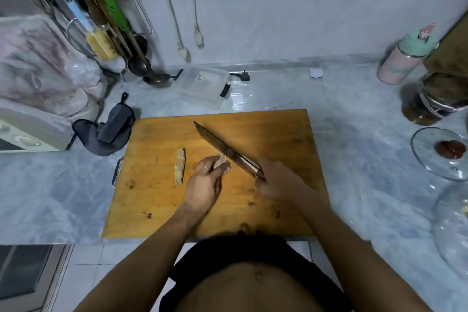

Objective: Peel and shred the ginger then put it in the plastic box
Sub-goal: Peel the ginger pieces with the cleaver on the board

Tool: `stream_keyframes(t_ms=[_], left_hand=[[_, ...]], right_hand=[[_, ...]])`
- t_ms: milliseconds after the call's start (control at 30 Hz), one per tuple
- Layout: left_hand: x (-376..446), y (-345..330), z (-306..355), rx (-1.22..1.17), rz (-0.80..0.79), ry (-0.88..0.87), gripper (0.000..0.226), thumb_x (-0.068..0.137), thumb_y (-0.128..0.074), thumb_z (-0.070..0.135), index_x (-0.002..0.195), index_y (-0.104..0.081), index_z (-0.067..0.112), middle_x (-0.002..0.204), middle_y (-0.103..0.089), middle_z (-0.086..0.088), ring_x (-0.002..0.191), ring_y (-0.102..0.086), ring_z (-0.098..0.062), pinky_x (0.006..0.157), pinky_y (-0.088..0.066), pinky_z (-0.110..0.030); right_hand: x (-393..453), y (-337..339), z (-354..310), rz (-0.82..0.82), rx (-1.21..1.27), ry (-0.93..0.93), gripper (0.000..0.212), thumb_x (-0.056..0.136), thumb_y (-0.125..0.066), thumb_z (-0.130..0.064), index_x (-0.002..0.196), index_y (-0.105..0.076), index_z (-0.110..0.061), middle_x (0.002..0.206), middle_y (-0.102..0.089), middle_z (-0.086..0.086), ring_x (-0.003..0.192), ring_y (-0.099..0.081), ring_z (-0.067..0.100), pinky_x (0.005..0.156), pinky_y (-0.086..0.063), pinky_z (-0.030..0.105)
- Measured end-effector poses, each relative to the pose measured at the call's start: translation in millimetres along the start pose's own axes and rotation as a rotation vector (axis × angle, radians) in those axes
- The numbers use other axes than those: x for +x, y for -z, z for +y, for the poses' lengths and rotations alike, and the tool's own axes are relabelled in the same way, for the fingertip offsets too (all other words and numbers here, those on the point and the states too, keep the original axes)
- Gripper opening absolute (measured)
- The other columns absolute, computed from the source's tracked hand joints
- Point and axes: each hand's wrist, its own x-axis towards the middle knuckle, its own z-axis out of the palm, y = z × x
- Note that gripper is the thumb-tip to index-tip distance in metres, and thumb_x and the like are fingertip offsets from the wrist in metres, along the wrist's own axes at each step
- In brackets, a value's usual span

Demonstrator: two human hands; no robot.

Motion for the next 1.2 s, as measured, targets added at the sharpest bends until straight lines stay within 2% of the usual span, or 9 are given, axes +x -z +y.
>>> stream_keyframes(t_ms=[167,300,367,567,700,901,1001,1101,1201], left_hand=[[-2,-1,-9,0.007,0.015,-0.069,0.034,0.093,-0.049,0.020,0.118,-0.072,0.019,0.127,-0.060,-0.012,0.121,-0.049,-0.030,0.071,-0.057,-0.040],[-1,-8,-4,0.004,0.062,-0.021,0.029,0.086,-0.070,0.005,0.113,-0.074,0.016,0.123,-0.064,-0.012,0.121,-0.054,-0.029,0.075,-0.057,-0.040],[-3,-11,-2,-0.001,0.081,0.003,0.032,0.084,-0.073,0.003,0.112,-0.074,0.016,0.123,-0.065,-0.011,0.119,-0.056,-0.028,0.074,-0.059,-0.041],[-4,-17,-3,0.029,0.098,-0.012,0.044,0.073,-0.076,-0.008,0.112,-0.074,0.014,0.123,-0.066,-0.012,0.119,-0.060,-0.031,0.072,-0.059,-0.043],[-4,-15,3,0.052,0.095,0.000,0.047,0.068,-0.079,-0.008,0.109,-0.075,0.014,0.119,-0.067,-0.015,0.115,-0.064,-0.034,0.065,-0.059,-0.043],[-6,-21,4,0.053,0.117,0.016,0.029,0.086,-0.063,0.004,0.112,-0.073,0.013,0.123,-0.066,-0.011,0.121,-0.060,-0.031,0.069,-0.058,-0.040],[-8,-23,5,0.030,0.140,0.026,0.031,0.091,-0.050,0.012,0.110,-0.074,0.012,0.123,-0.067,-0.009,0.121,-0.060,-0.031,0.069,-0.058,-0.040],[-7,-26,4,0.023,0.165,0.029,0.028,0.084,-0.061,0.002,0.107,-0.075,0.010,0.120,-0.068,-0.011,0.119,-0.061,-0.032,0.072,-0.058,-0.040],[-6,-26,3,0.005,0.198,0.018,0.032,0.077,-0.068,-0.007,0.104,-0.076,0.008,0.116,-0.070,-0.013,0.117,-0.063,-0.033,0.077,-0.058,-0.040]], right_hand=[[8,-6,-8,-0.102,0.203,-0.136,0.009,0.092,-0.053,-0.019,0.091,-0.057,-0.011,0.089,-0.056,0.003,0.079,-0.054,0.018,0.069,-0.048,0.036],[5,-6,-15,-0.065,0.347,-0.124,0.054,0.102,-0.037,-0.057,0.070,-0.055,-0.017,0.069,-0.056,0.000,0.065,-0.053,0.015,0.064,-0.043,0.031],[0,-7,-14,-0.034,0.374,-0.111,0.063,0.101,-0.024,-0.063,0.064,-0.048,-0.018,0.062,-0.051,-0.001,0.058,-0.049,0.014,0.061,-0.040,0.029],[-10,-8,-4,-0.033,0.349,-0.054,0.062,0.103,-0.018,-0.059,0.064,-0.039,-0.015,0.066,-0.042,0.009,0.061,-0.042,0.020,0.064,-0.032,0.033],[-14,-6,-7,-0.039,0.347,0.001,0.062,0.105,-0.017,-0.053,0.057,-0.031,-0.016,0.057,-0.032,0.003,0.053,-0.033,0.018,0.059,-0.029,0.032],[-14,-13,-8,-0.001,0.270,0.018,0.065,0.107,-0.019,-0.049,0.054,-0.038,-0.015,0.049,-0.040,-0.003,0.047,-0.040,0.012,0.053,-0.031,0.026],[-15,-19,-12,0.028,0.217,0.034,0.065,0.107,-0.018,-0.050,0.056,-0.042,-0.017,0.053,-0.045,-0.003,0.056,-0.045,0.011,0.062,-0.037,0.031],[-10,-24,-10,0.024,0.232,0.016,0.064,0.106,-0.016,-0.053,0.058,-0.042,-0.019,0.060,-0.046,0.001,0.066,-0.046,0.018,0.071,-0.040,0.035],[-6,-29,-7,0.042,0.274,0.014,0.064,0.104,-0.015,-0.057,0.060,-0.044,-0.021,0.069,-0.058,0.008,0.084,-0.062,0.027,0.081,-0.050,0.039]])
